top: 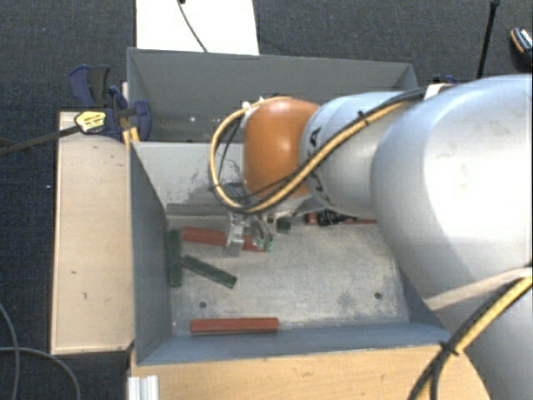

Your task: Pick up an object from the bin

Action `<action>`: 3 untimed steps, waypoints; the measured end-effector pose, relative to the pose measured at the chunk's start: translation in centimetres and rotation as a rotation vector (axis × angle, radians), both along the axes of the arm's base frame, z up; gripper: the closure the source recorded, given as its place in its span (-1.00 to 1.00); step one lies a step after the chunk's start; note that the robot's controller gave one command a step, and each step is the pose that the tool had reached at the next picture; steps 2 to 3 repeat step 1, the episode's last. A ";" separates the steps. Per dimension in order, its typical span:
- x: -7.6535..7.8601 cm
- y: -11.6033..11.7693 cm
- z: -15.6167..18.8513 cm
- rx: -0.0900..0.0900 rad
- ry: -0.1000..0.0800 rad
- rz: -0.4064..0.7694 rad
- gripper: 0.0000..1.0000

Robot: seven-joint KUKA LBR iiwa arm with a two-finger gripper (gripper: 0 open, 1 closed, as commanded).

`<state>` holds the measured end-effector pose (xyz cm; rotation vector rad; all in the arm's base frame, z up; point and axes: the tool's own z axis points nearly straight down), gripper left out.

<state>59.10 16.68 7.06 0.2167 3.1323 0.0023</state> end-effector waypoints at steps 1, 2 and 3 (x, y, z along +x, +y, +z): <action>-1.8 4.1 17.3 0.003 -0.008 0.019 1.00; -1.8 4.1 17.3 0.003 -0.008 0.019 1.00; -1.8 4.1 17.3 0.003 -0.008 0.019 1.00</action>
Offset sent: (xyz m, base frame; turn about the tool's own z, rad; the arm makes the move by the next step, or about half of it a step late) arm -0.0194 0.0391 0.1668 -0.0144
